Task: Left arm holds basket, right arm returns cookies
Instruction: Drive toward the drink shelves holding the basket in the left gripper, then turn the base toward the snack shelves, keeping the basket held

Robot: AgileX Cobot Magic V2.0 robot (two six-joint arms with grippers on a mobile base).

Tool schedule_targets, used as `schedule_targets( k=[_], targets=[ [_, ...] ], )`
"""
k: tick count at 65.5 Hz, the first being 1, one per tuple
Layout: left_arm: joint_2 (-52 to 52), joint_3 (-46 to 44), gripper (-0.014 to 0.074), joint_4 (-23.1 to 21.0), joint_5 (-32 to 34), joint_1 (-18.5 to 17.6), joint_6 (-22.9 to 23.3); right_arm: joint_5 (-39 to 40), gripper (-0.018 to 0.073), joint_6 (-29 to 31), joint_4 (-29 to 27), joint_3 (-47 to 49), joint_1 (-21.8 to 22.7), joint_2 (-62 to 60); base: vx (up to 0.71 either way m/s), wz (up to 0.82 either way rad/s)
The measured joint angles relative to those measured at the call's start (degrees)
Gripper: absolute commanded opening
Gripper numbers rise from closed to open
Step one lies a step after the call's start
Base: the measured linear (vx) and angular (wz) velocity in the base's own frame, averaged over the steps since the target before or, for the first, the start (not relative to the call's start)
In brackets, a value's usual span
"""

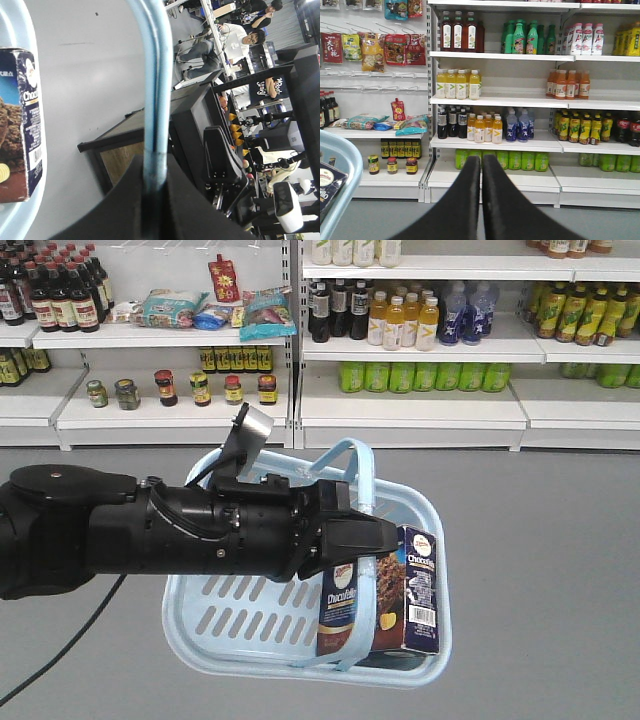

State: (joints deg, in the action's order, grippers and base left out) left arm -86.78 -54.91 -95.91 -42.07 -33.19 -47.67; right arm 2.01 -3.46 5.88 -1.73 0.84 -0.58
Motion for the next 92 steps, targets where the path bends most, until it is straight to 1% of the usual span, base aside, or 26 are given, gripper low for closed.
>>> schedule_targets(
  k=[92],
  targets=[
    [-0.2, 0.0, -0.0006, 0.0, 0.8, 0.1, 0.0, 0.0, -0.0003, 0.0, 0.0, 0.0, 0.0, 0.0, 0.46, 0.03]
  ],
)
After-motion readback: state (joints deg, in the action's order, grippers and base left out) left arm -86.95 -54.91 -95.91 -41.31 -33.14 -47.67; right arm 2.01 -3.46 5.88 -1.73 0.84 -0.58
